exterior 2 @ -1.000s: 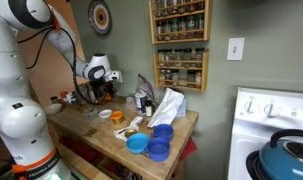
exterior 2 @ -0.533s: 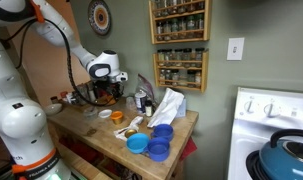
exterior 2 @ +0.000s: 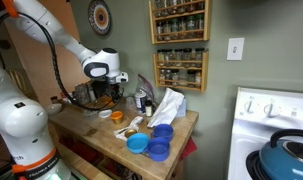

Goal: Put the orange bowl on the orange plate

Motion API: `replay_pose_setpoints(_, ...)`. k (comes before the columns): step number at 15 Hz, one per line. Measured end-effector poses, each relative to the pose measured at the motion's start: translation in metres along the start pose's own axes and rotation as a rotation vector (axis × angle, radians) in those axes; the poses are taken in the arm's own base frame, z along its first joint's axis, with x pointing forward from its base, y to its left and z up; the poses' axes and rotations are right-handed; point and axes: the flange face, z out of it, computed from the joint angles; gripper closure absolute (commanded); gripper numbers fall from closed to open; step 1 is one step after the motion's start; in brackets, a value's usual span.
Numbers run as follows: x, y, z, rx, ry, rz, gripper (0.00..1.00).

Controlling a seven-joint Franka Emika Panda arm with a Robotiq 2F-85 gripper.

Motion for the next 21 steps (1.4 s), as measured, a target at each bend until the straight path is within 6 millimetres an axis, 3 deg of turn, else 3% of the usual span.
replay_pose_setpoints(8, 0.000, 0.014, 0.006, -0.220, -0.075, -0.069, 0.96)
replay_pose_setpoints(21, -0.003, 0.017, 0.017, -0.215, -0.104, -0.075, 0.99)
